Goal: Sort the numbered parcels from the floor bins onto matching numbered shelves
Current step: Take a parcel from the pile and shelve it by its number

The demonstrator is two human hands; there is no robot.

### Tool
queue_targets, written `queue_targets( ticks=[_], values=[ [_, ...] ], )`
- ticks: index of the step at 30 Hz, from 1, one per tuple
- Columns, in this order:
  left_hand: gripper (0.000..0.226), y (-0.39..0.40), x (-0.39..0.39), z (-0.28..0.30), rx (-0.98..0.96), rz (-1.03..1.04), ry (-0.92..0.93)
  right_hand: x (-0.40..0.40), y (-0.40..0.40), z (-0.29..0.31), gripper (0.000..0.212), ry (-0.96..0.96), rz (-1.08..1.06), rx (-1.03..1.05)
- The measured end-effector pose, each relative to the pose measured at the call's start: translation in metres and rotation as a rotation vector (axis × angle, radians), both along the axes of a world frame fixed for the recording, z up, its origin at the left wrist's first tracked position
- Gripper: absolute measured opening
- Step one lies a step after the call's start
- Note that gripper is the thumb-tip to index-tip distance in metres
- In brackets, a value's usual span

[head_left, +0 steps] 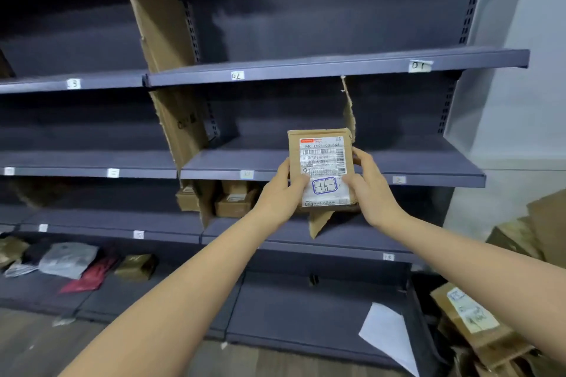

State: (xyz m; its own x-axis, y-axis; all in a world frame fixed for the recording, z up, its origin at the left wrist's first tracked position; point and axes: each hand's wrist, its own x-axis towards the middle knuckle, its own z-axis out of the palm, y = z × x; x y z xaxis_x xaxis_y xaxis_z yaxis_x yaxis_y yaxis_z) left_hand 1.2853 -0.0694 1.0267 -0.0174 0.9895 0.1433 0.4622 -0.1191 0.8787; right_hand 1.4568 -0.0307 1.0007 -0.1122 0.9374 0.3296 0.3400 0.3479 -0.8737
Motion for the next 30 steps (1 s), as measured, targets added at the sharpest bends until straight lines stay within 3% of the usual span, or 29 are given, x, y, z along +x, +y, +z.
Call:
queue_targets(
  ticks=[5, 14, 19, 30],
  values=[
    [0.039, -0.031, -0.101, -0.011, -0.022, 0.103, 0.008, -0.11, -0.016, -0.01, 0.07, 0.044, 0.081, -0.033],
    [0.035, -0.076, -0.271, -0.042, -0.067, 0.333, -0.053, -0.295, -0.017, -0.046, 0.047, 0.062, 0.338, -0.134],
    [0.028, -0.082, -0.345, -0.061, -0.126, 0.433, -0.048, -0.38, -0.004, -0.075, 0.066, 0.007, 0.44, -0.147],
    [0.039, -0.037, -0.541, -0.06, -0.294, 0.567, -0.024, -0.585, 0.045, -0.082, 0.074, -0.013, 0.604, -0.134]
  ],
)
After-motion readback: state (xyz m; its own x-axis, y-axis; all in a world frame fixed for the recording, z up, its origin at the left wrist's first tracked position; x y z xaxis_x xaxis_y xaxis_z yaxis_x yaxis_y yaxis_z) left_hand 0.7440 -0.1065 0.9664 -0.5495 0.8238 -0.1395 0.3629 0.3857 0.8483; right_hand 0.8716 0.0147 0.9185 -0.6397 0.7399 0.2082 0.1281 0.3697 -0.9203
